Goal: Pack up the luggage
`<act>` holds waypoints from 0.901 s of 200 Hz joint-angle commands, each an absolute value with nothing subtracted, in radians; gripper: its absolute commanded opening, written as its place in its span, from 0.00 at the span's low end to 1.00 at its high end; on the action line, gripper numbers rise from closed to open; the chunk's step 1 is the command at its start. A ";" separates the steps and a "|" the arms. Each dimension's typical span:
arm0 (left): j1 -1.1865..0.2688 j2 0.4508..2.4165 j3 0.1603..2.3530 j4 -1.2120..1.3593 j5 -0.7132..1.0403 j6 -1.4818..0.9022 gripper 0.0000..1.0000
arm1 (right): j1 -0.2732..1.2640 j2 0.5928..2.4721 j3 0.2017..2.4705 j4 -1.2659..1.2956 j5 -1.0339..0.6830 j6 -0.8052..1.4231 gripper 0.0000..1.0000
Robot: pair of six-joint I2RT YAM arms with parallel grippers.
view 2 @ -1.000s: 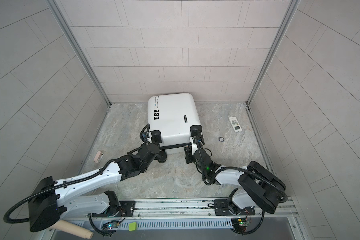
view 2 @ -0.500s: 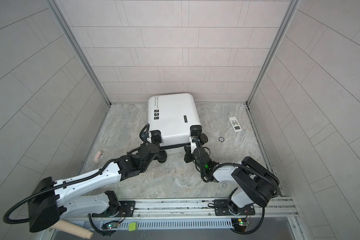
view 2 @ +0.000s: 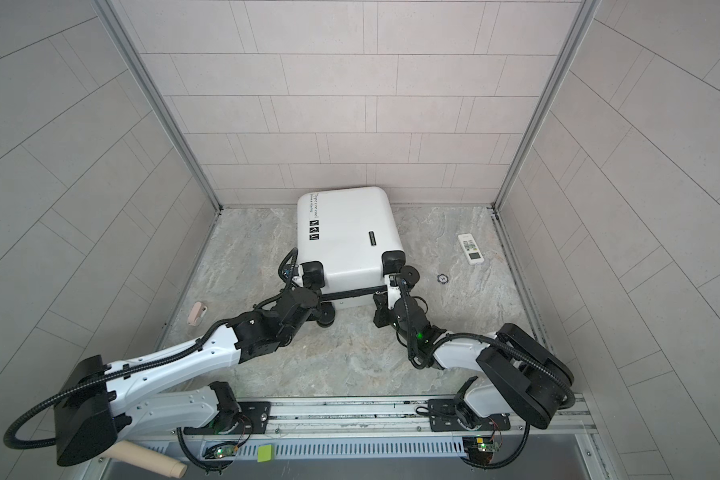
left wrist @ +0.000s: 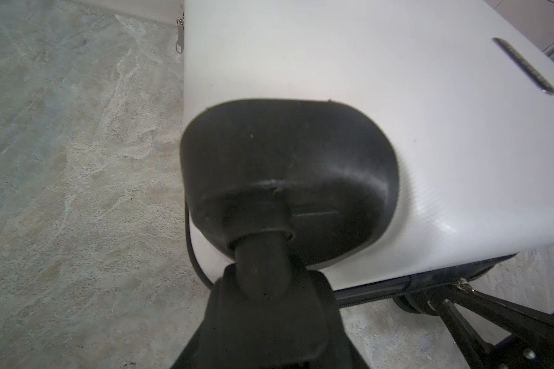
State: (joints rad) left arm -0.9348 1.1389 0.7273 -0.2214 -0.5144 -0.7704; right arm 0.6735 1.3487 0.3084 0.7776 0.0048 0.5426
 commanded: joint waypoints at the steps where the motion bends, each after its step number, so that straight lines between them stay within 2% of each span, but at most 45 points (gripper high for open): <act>1: -0.938 1.088 0.738 -0.249 -0.557 -0.750 0.00 | 0.607 1.277 0.276 0.772 0.108 0.562 0.00; 130: -0.875 1.047 0.772 -0.329 -0.583 -0.744 0.00 | 0.310 1.115 0.233 0.632 -0.100 0.510 0.00; 180: -0.873 1.069 0.800 -0.321 -0.550 -0.730 0.00 | 0.277 1.189 0.308 0.629 -0.202 0.479 0.00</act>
State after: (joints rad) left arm -0.8959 1.1236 0.7498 -0.2462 -0.4171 -0.7773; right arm 0.3496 1.1400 0.2531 0.6361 -0.4110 0.4492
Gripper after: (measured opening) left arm 0.447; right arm 0.048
